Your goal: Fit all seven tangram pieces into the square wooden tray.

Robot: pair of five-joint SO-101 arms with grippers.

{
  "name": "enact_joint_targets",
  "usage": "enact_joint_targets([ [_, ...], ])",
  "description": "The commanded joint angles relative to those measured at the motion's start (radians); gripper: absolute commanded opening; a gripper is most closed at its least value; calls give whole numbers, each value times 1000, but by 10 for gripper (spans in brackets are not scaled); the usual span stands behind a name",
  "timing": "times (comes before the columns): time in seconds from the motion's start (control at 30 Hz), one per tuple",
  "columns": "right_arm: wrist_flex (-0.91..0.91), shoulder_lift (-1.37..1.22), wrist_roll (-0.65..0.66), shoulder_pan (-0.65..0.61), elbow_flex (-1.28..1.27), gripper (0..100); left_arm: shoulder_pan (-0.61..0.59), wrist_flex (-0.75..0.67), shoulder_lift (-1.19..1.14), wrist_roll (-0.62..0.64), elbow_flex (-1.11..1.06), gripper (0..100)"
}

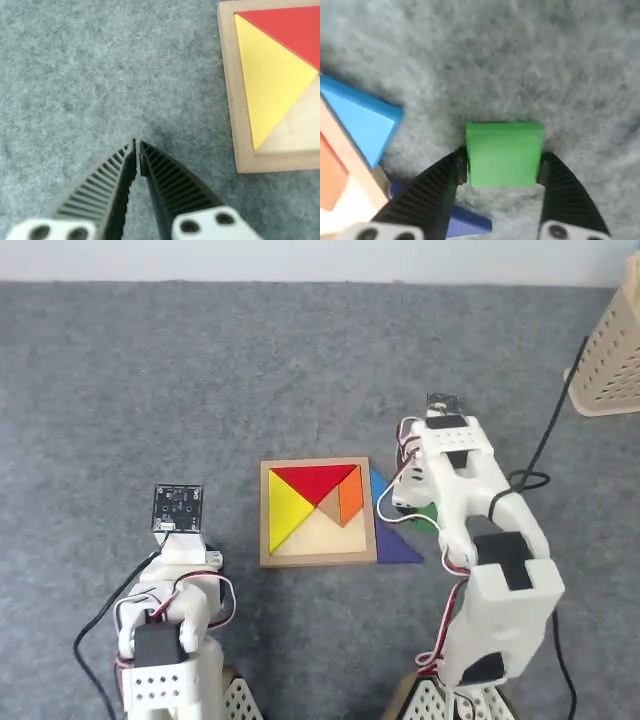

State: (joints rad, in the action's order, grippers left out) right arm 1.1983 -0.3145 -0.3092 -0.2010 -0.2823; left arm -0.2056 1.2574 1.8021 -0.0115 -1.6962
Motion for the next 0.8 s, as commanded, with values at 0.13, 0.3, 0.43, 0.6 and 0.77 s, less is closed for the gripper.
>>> enact_joint_targets([
  [0.13,-21,41,28,12,-2,69,-6,5,15,8,12,12],
  [0.3,-1,183,308,47,-3,7,-6,5,15,8,12,12],
  [0.43,62,375,385,-19,-5,6,-6,5,15,8,12,12],
  [0.6,96,490,523,-257,-3,6,-6,5,15,8,12,12],
  [0.77,56,360,583,-460,-2,6,-6,5,15,8,12,12],
])
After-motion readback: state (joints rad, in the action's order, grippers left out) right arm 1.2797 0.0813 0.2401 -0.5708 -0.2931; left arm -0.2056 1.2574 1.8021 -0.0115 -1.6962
